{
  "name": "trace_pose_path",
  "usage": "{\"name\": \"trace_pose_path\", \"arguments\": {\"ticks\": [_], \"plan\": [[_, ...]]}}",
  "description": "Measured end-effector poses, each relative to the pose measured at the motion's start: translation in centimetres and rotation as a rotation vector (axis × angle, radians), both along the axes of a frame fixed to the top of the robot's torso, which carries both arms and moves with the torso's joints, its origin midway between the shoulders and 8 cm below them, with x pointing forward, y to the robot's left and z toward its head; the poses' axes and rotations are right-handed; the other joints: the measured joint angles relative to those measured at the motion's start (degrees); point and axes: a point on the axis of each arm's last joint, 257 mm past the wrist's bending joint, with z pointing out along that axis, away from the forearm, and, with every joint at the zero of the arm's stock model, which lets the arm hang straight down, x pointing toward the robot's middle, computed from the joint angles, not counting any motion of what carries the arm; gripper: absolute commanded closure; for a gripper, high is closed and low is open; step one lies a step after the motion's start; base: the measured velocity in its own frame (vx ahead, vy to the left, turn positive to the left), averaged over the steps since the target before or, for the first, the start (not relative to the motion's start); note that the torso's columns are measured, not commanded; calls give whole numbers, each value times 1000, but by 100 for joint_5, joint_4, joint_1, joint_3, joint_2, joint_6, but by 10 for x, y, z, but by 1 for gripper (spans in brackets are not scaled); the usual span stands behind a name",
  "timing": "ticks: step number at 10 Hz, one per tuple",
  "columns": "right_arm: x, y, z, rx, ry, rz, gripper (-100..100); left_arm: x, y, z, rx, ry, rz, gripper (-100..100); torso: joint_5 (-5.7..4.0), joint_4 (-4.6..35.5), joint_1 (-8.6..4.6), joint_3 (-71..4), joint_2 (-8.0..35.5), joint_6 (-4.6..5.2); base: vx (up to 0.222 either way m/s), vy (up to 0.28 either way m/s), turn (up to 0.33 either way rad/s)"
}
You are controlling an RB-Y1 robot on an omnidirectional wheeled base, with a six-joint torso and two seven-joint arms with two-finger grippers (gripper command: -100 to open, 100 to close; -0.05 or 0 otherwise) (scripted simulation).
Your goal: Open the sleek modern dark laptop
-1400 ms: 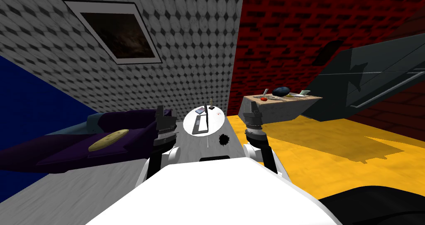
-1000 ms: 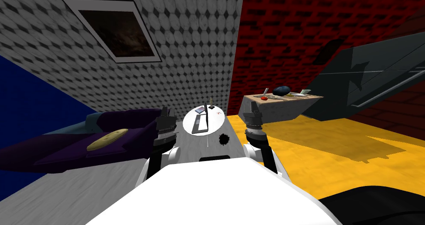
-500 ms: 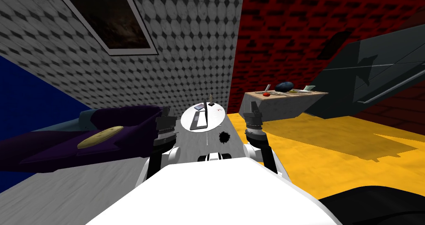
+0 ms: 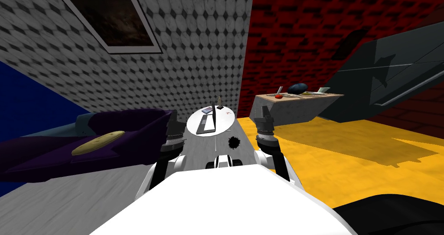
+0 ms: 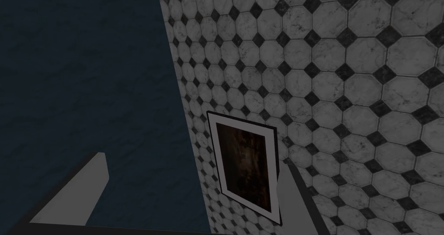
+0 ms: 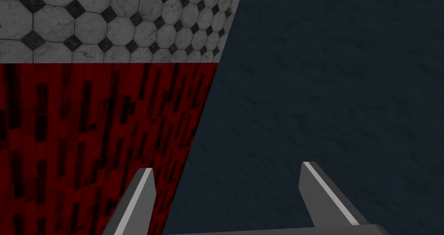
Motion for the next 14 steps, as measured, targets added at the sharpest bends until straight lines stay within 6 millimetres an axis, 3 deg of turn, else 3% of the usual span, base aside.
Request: {"name": "trace_pose_path", "arguments": {"ticks": [7, 14], "plan": [[0, 0, 0, 0, 0, 0, 0, 25, -2, -36, 99, 149, 15, -100, 0, 3, 2, 1, 5, 0, 26, -54, -24], [0, 0, 0, 0, 0, 0, 0, 47, 13, -78, 98, 300, 82, -100, -1, 2, -1, -1, 3, -1, 31, -58, -27]]}}
